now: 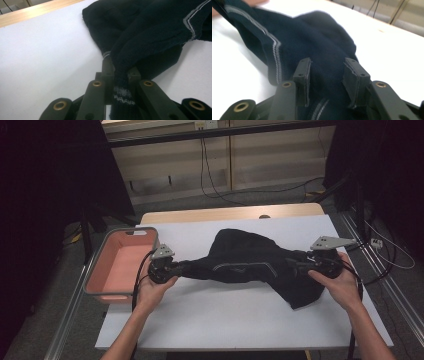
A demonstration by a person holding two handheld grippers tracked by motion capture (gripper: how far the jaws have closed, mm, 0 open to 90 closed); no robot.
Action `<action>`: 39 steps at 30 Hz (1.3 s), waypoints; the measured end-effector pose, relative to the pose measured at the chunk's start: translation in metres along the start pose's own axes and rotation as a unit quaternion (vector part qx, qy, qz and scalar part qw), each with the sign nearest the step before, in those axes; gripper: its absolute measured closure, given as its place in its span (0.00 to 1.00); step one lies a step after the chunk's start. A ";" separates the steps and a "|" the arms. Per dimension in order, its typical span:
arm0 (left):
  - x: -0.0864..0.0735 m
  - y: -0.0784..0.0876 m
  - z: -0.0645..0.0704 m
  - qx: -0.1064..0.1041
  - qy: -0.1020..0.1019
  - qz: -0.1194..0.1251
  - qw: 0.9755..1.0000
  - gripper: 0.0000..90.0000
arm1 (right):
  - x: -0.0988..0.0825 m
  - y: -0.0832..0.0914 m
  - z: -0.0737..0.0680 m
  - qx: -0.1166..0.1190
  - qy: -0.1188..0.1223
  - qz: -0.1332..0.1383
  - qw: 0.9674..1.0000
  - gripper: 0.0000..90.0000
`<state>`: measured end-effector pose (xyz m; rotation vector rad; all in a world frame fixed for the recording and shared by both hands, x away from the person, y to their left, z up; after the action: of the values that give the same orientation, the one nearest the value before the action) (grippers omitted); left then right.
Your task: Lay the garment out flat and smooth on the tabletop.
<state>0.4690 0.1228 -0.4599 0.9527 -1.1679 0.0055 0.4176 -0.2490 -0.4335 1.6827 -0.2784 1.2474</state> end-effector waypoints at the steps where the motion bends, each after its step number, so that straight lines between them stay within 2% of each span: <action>1: 0.000 -0.001 0.000 -0.001 0.000 0.001 1.000 0.91 | 0.001 0.003 0.001 -0.005 0.004 0.000 1.000 0.65; 4: -0.002 -0.004 0.000 0.000 -0.001 -0.006 1.000 0.91 | -0.001 0.002 0.000 -0.020 0.027 -0.017 0.999 0.66; 6: -0.003 -0.004 0.000 0.000 0.001 -0.007 1.000 0.91 | 0.001 0.000 0.001 -0.036 0.023 -0.011 0.999 0.64; 8: -0.002 -0.003 0.000 0.001 -0.002 -0.005 1.000 0.91 | 0.003 0.000 -0.001 -0.026 0.021 -0.004 0.999 0.65; 11: -0.002 -0.004 0.000 -0.004 0.005 -0.005 1.000 0.91 | -0.003 -0.006 -0.007 -0.017 0.039 -0.027 0.999 0.62; 13: -0.003 -0.005 -0.001 -0.002 0.000 -0.007 1.000 0.91 | -0.004 -0.011 -0.008 -0.021 0.042 -0.033 0.998 0.55; 14: -0.003 -0.005 0.000 -0.003 -0.001 -0.007 1.000 0.91 | -0.007 -0.018 -0.010 -0.025 0.045 -0.046 0.998 0.45; 17: -0.003 -0.005 -0.001 -0.003 0.001 -0.007 1.000 0.91 | -0.011 -0.024 -0.012 -0.025 0.051 -0.057 0.997 0.41; 18: -0.003 -0.005 0.000 -0.006 0.005 -0.007 1.000 0.91 | -0.013 -0.028 -0.011 -0.030 0.053 -0.064 0.996 0.40; 19: -0.004 -0.006 -0.001 -0.004 -0.001 -0.008 1.000 0.91 | -0.015 -0.031 -0.010 -0.032 0.053 -0.067 0.996 0.39; 21: -0.004 -0.008 0.000 -0.003 0.001 -0.009 1.000 0.91 | -0.017 -0.037 -0.009 -0.038 0.055 -0.073 0.995 0.35; 23: -0.003 -0.008 -0.001 -0.003 0.001 -0.009 1.000 0.91 | -0.018 -0.042 -0.011 -0.042 0.062 -0.077 0.994 0.36; 24: -0.003 -0.009 -0.001 -0.005 0.004 -0.009 1.000 0.91 | -0.018 -0.043 -0.011 -0.041 0.063 -0.077 0.994 0.40; 25: -0.003 -0.009 -0.001 -0.004 0.007 -0.008 1.000 0.91 | -0.016 -0.044 -0.013 -0.037 0.063 -0.073 0.995 0.51; 27: -0.002 -0.009 -0.002 -0.004 0.012 -0.006 1.000 0.91 | -0.014 -0.044 -0.014 -0.031 0.061 -0.063 0.996 0.62; 28: -0.002 -0.008 -0.002 -0.006 0.011 -0.006 1.000 0.91 | -0.011 -0.044 -0.016 -0.016 0.059 -0.056 0.997 0.79; 30: -0.001 -0.007 -0.001 -0.007 0.017 -0.003 1.000 0.91 | -0.010 -0.043 -0.017 -0.009 0.056 -0.054 0.997 0.82; 32: 0.001 -0.005 -0.001 -0.005 0.014 0.000 1.000 0.91 | -0.006 -0.042 -0.017 0.004 0.050 -0.046 0.998 0.88; 35: 0.004 -0.002 -0.002 0.003 0.010 0.003 1.000 0.91 | 0.001 -0.036 -0.016 0.016 0.032 -0.030 0.999 0.92; 37: 0.008 0.003 -0.001 0.002 0.012 0.009 1.000 0.91 | 0.005 -0.032 -0.014 0.015 0.026 -0.020 0.999 0.93; 38: 0.010 0.006 -0.002 0.004 0.015 0.014 1.000 0.91 | 0.013 -0.026 -0.013 0.016 0.016 -0.003 1.000 0.94; 39: 0.011 0.008 -0.001 0.003 0.021 0.019 1.000 0.91 | 0.013 -0.026 -0.013 0.016 0.016 -0.003 1.000 0.94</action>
<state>0.4708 0.1237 -0.4461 0.9315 -1.1480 0.0589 0.4335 -0.2214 -0.4377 1.6874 -0.2350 1.2806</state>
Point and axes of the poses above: each handheld gripper's, and its own axes: y roughly backward along the jaws, x roughly out of its top, z roughly to its right, the point moved 8 cm from there along -y, roughly forward along the jaws, and after that the axes turned 4 degrees about -z, right-handed, at the moved point
